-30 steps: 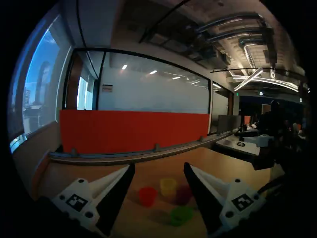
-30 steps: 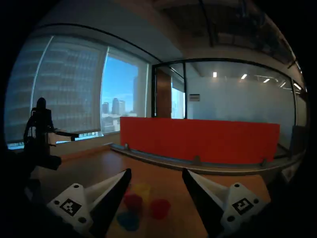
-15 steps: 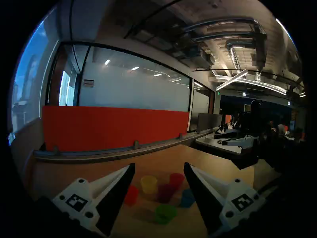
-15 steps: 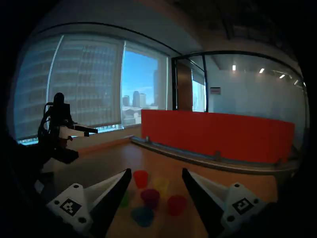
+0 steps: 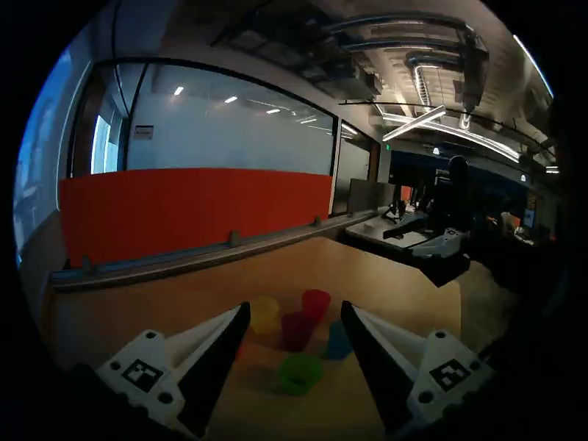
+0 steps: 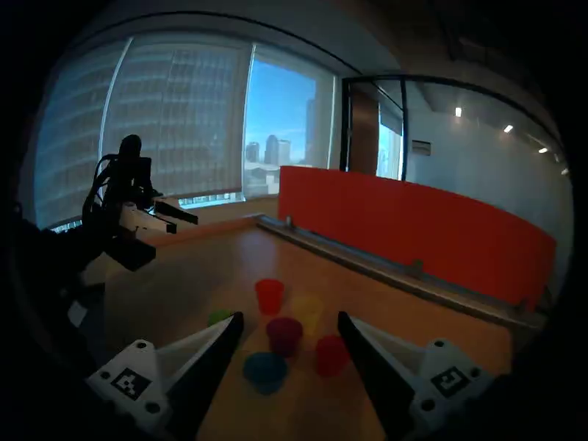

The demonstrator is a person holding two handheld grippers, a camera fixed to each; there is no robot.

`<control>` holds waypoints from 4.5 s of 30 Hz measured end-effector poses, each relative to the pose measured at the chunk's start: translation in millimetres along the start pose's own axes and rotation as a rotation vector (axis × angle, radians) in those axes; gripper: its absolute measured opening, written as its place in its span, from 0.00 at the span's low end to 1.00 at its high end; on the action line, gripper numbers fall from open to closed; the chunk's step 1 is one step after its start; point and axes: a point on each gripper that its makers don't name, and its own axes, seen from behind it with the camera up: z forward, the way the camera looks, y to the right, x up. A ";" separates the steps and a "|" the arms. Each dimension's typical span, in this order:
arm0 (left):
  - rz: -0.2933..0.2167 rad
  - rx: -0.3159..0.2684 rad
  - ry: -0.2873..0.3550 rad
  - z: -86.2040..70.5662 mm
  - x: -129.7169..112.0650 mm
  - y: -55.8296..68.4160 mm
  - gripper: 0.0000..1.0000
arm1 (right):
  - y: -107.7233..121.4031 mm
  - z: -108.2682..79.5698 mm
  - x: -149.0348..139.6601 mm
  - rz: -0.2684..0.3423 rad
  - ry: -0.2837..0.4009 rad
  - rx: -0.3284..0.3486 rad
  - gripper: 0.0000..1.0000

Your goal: Pour water

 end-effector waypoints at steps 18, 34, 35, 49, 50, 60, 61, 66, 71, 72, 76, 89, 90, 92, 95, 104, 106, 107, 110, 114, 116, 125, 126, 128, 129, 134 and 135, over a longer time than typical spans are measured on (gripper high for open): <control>0.020 0.012 -0.148 23.3 -72.9 -12.4 0.91 | -16.3 32.3 -78.3 -0.017 -0.153 0.079 0.99; -0.013 -0.005 -0.230 31.9 -129.5 -7.1 0.91 | -29.2 53.0 -136.8 -0.015 -0.259 0.105 0.99; -0.015 -0.007 -0.234 32.3 -132.4 -6.8 0.91 | -29.7 53.9 -139.9 -0.016 -0.264 0.106 0.99; 0.005 -0.031 -0.280 35.0 -151.0 -0.1 0.91 | -33.2 67.8 -164.2 -0.029 -0.307 0.110 0.99; 0.004 -0.034 -0.282 35.2 -151.6 0.6 0.91 | -33.2 69.5 -165.8 -0.029 -0.309 0.110 0.99; 0.006 -0.045 -0.294 39.1 -158.4 3.7 0.91 | -36.5 90.5 -177.4 -0.030 -0.331 0.121 0.99; 0.007 -0.045 -0.294 39.2 -158.9 3.6 0.91 | -37.2 92.7 -178.5 -0.033 -0.334 0.124 0.99; 0.014 -0.042 -0.298 39.7 -161.0 2.0 0.91 | -39.8 102.6 -183.0 -0.046 -0.343 0.134 0.99; 0.016 -0.036 -0.302 39.4 -162.3 -0.7 0.91 | -42.4 113.7 -185.4 -0.047 -0.346 0.140 0.99; 0.016 -0.035 -0.302 39.3 -162.3 -1.1 0.91 | -42.6 115.6 -185.7 -0.045 -0.346 0.141 0.99; 0.020 -0.032 -0.302 38.3 -162.3 -2.2 0.91 | -43.0 121.3 -186.7 -0.038 -0.346 0.143 0.99; 0.030 -0.029 -0.306 36.3 -162.9 -2.4 0.91 | -42.0 125.2 -188.9 -0.026 -0.341 0.137 0.91; 0.030 -0.028 -0.305 36.4 -162.9 -2.8 0.91 | -42.1 125.0 -188.8 -0.025 -0.340 0.137 0.91; 0.030 -0.027 -0.304 36.7 -162.6 -3.4 0.91 | -42.0 124.4 -187.7 -0.020 -0.337 0.137 0.91; 0.028 -0.025 -0.303 37.2 -162.1 -3.7 0.91 | -41.2 122.6 -182.7 -0.013 -0.321 0.137 0.91; 0.030 -0.026 -0.290 38.8 -156.7 0.0 0.91 | -30.8 110.4 -144.8 -0.010 -0.239 0.113 0.91; 0.033 -0.027 -0.288 39.0 -155.2 1.2 0.91 | -27.6 106.8 -132.1 -0.016 -0.214 0.104 0.91; 0.035 -0.028 -0.287 39.2 -154.5 1.8 0.91 | -26.0 105.1 -126.0 -0.019 -0.202 0.099 0.90; 0.041 -0.030 -0.284 39.9 -152.2 3.5 0.91 | -19.8 100.4 -107.9 -0.033 -0.167 0.079 0.90; 0.041 -0.031 -0.277 41.4 -149.7 4.8 0.91 | -12.2 94.2 -85.0 -0.042 -0.120 0.059 0.90; 0.038 -0.032 -0.275 42.0 -149.4 5.3 0.91 | -8.8 90.9 -74.0 -0.042 -0.096 0.052 0.90; 0.037 -0.036 -0.270 44.9 -147.6 7.3 0.91 | 4.9 77.7 -32.1 -0.059 0.014 0.013 0.90; 0.037 -0.037 -0.269 45.3 -147.3 7.8 0.91 | 5.9 76.4 -28.0 -0.060 0.026 0.010 0.90; 0.036 -0.040 -0.268 46.0 -146.5 8.8 0.91 | 7.8 73.4 -19.7 -0.060 0.051 0.006 0.90; 0.036 -0.042 -0.267 46.3 -146.1 9.3 0.91 | 8.6 72.0 -16.0 -0.060 0.063 0.004 0.90; 0.031 -0.059 -0.261 46.6 -145.4 13.6 0.91 | 11.3 64.5 -1.2 -0.055 0.123 0.002 0.90; 0.030 -0.065 -0.261 46.4 -145.6 15.1 0.91 | 11.6 63.5 0.5 -0.054 0.130 0.002 0.90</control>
